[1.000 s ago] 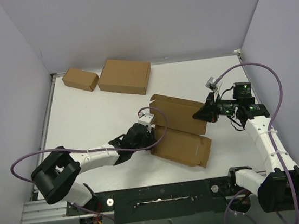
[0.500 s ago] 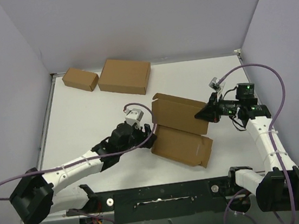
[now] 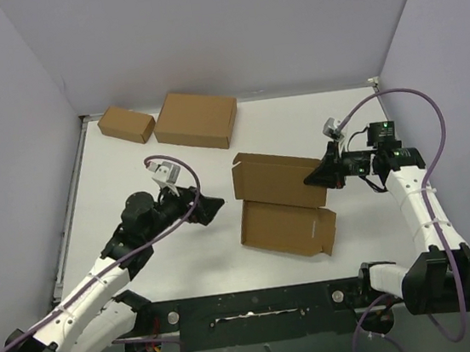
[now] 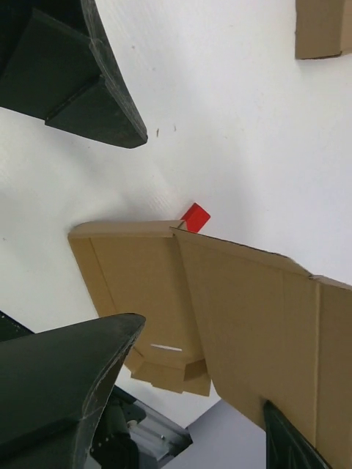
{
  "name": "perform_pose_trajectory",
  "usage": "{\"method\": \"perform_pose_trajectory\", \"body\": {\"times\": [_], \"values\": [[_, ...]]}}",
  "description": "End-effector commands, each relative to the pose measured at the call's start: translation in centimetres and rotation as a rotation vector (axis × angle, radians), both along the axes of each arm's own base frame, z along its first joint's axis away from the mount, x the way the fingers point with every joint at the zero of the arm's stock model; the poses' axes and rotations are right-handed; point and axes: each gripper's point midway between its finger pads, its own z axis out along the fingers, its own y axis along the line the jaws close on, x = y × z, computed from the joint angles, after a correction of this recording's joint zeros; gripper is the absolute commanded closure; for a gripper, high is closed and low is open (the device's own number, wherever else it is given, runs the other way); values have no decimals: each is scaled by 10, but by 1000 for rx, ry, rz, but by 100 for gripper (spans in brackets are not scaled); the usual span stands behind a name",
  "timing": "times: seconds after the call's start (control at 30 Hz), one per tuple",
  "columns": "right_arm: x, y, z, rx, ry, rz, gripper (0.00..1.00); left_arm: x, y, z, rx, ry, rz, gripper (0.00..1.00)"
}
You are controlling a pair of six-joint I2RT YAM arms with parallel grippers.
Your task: Fold the paper box
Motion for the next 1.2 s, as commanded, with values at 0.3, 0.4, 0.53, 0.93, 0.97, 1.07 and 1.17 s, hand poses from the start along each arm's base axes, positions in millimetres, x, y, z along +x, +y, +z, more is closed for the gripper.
{"method": "perform_pose_trajectory", "body": {"times": [0.3,0.4,0.53,0.93,0.97,1.07,1.17], "values": [[-7,11,28,6,-84,114,100,21,2,86,-279,77,-320,9],[-8,11,28,11,-83,121,100,23,1,93,-296,81,-346,11],[-8,11,27,16,-74,124,100,29,2,99,-238,51,-325,13],[-12,15,26,30,-68,148,100,29,-11,89,110,-30,-331,14],[-12,15,26,29,-70,150,100,30,-14,91,130,-41,-340,14],[-13,16,25,31,-67,155,100,31,-27,86,172,-45,-388,14],[-13,16,25,31,-69,157,100,28,-44,78,204,-54,-453,15]]}}
